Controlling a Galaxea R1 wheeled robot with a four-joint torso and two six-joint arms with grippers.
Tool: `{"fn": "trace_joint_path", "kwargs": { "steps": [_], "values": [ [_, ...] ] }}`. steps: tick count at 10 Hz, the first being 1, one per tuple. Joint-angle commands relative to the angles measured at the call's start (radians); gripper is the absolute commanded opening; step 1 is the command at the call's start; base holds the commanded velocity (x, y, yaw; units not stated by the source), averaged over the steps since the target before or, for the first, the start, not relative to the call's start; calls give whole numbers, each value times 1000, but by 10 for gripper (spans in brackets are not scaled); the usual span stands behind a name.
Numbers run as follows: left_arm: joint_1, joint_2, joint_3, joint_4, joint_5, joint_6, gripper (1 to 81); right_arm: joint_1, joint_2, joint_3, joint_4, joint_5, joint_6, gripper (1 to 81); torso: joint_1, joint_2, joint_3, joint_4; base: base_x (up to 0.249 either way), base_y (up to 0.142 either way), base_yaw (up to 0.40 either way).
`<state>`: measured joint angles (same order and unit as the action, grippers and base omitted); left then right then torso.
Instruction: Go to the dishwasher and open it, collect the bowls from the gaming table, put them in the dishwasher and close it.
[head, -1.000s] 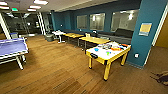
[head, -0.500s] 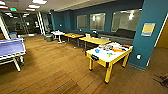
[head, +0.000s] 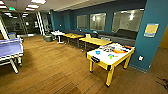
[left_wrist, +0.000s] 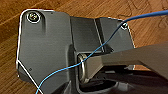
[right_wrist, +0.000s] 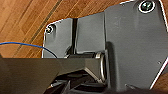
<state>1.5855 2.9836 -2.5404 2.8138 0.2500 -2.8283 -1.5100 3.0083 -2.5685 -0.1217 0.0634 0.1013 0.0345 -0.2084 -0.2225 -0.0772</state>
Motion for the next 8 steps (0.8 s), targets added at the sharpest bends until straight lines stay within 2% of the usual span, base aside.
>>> {"fn": "trace_joint_path", "kwargs": {
  "steps": [1,8],
  "values": [
    [-37,3,9,66,71,-52,811,49,5,8,-7,-45,-3,811,0,0,0,0,194,0,0],
    [-37,5,8,66,69,-52,811,50,5,8,-7,-45,-3,811,0,0,0,0,195,0,0]
  ]
}}
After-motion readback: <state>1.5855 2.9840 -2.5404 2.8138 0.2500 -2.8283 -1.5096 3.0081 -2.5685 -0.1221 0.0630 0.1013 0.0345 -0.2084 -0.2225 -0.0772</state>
